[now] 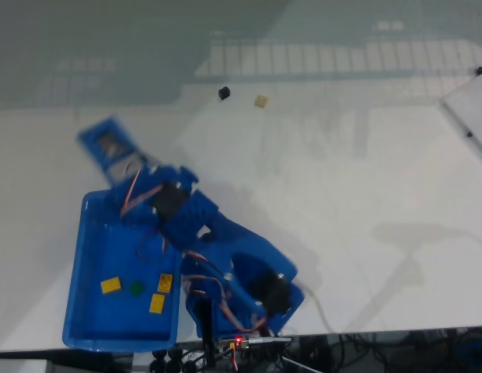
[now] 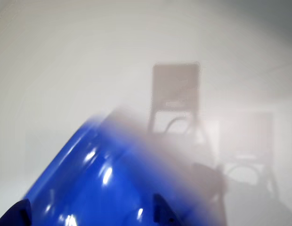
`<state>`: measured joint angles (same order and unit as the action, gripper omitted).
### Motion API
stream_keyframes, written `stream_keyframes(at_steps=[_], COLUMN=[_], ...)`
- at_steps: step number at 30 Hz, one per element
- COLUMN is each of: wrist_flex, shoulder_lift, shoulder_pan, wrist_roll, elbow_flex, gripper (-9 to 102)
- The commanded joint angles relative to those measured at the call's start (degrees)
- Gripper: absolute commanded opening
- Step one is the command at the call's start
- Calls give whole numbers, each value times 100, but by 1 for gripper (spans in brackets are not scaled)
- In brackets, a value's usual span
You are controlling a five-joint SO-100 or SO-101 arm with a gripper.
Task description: Pick up all the lego then put into the bin
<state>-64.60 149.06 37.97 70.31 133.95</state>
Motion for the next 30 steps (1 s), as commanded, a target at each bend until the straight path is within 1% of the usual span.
stream_keyframes(at_steps=[1,3,7,9,12,14,17,20,26,30], wrist_flex=[1600,2487,3806,4298,4553,4597,4605,4509,3542,3226], shoulder_lift=[-642,-1230,-2408,-2909,-3630,-4131,-4825,-5467,-6715,-7137], shoulder_pan=[-1863,-2584,-3612,-3902,-4166,-4307,-4386,-4412,-4447,-4430], wrist_roll=[-79,-422,-923,-1143,-1714,-2285,-2813,-3006,-3120,-2988], elbow_flex=[-272,-281,-360,-404,-747,-1090,-1635,-2294,-3806,-4236], gripper=[35,35,35,35,35,34,33,33,28,26])
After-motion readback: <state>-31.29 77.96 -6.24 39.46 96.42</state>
